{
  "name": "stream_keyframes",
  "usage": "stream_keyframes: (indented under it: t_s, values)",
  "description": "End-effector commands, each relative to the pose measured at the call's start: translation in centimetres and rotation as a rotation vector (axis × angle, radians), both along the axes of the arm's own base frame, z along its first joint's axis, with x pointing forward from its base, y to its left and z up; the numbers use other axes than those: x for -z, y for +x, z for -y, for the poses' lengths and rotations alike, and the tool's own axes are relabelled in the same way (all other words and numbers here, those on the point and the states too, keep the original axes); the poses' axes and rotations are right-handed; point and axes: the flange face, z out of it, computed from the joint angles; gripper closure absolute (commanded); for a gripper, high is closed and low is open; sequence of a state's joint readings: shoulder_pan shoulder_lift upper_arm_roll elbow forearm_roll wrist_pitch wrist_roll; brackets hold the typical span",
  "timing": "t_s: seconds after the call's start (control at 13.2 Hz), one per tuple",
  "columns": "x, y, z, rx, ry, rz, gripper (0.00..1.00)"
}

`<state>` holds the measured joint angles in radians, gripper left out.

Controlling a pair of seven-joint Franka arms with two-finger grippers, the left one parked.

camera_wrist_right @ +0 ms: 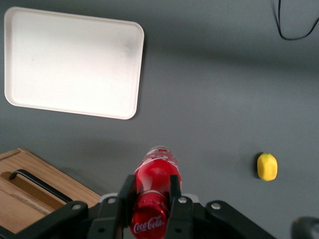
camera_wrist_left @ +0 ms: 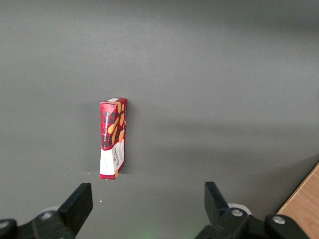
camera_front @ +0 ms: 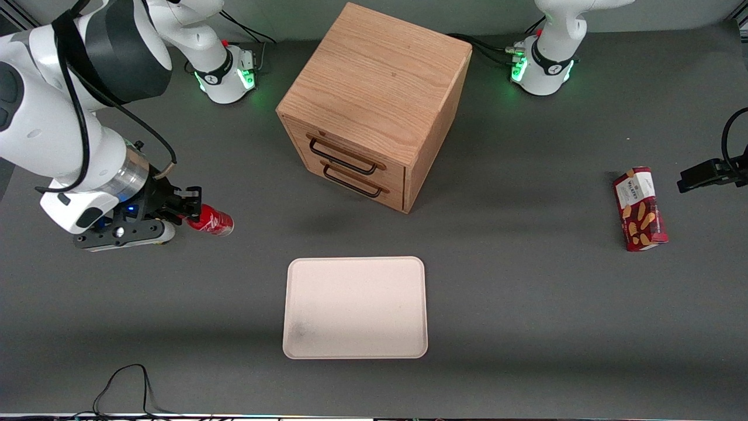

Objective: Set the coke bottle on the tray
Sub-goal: 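Lift the red bottle up off the table with the right gripper, then carry the bottle over the white tray's edge and lower it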

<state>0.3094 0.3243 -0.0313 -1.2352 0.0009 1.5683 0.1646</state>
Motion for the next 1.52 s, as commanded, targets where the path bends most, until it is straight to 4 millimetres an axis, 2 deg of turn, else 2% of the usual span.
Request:
stream_keyframes:
  t_s: [0.0, 0.08, 0.23, 0.53, 0.84, 1.14, 1.44]
  values:
    - [-1.2, 2.2, -2.4, -0.034, 0.019, 0.05, 1.0]
    - [-0.8, 3.4, -3.0, -0.037, 0.027, 0.066, 1.0]
    - [1.9, 5.2, -4.9, -0.055, 0.038, 0.056, 1.0]
    - [3.2, 7.0, -7.8, -0.058, 0.057, 0.108, 1.0]
    - [4.1, 7.8, -8.2, -0.058, 0.064, 0.139, 1.0]
    - [10.9, 10.1, -8.9, -0.056, 0.055, 0.126, 1.0]
    - [16.0, 11.6, -9.4, -0.055, 0.056, 0.131, 1.0]
